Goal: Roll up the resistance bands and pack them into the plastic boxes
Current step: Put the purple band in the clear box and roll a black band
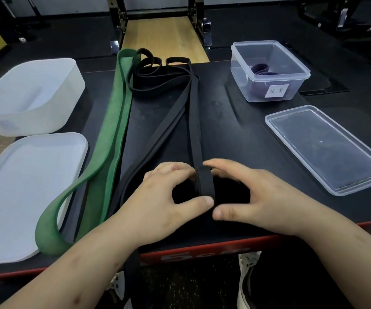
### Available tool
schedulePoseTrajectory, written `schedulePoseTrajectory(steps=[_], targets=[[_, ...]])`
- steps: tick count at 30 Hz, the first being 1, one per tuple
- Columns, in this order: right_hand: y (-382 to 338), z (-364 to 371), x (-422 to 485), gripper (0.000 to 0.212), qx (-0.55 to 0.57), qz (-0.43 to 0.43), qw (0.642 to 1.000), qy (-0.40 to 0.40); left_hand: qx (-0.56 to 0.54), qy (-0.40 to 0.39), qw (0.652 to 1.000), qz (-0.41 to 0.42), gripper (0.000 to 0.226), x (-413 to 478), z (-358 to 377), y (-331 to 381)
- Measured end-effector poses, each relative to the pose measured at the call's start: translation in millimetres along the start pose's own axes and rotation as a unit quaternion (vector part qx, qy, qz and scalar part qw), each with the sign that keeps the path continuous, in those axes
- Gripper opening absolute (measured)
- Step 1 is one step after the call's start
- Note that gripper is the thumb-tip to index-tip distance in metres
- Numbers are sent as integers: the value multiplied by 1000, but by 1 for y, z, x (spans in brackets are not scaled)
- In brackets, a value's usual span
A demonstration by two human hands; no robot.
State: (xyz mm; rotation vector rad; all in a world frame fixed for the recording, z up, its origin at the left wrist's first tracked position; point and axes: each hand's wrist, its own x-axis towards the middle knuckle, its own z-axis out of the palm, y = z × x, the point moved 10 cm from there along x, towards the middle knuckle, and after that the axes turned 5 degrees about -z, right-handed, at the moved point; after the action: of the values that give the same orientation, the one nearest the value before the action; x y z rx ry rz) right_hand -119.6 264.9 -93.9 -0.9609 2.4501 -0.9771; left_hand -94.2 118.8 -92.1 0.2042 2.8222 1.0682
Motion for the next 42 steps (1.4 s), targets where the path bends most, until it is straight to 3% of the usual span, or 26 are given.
schedulePoseTrajectory(steps=[2, 6, 12, 21, 24, 29, 31, 34, 36, 42], targets=[[2, 4, 2, 88, -21, 5, 1000, -6, -8, 5, 1000, -6, 54, 2, 0, -4], [4, 0, 6, 75, -21, 2, 1000, 20, 2, 4, 1000, -6, 57, 2, 1, -7], [-2, -6, 13, 67, -26, -30, 999, 20, -3, -31, 999, -25, 94, 0, 1, -16], [3, -6, 11, 90, -24, -23, 999, 28, 6, -31, 999, 3, 65, -6, 4, 6], [9, 0, 5, 99, -18, -12, 1000, 18, 13, -27, 999, 20, 73, -11, 7, 10], [12, -1, 5, 95, -13, -9, 999, 35, -2, -15, 1000, -7, 89, -11, 5, 0], [10, 0, 5, 81, -7, -9, 999, 33, -2, -22, 1000, -10, 86, -11, 6, 0], [0, -2, 5, 33, 14, -17, 999, 38, 7, -21, 1000, -18, 80, -7, 6, -2], [0, -2, 4, 23, 14, -5, 999, 39, 12, -11, 1000, -17, 84, -4, 4, -3], [6, -6, -5, 70, 17, 24, 999, 28, 24, -15, 999, -30, 89, 2, 5, -8]])
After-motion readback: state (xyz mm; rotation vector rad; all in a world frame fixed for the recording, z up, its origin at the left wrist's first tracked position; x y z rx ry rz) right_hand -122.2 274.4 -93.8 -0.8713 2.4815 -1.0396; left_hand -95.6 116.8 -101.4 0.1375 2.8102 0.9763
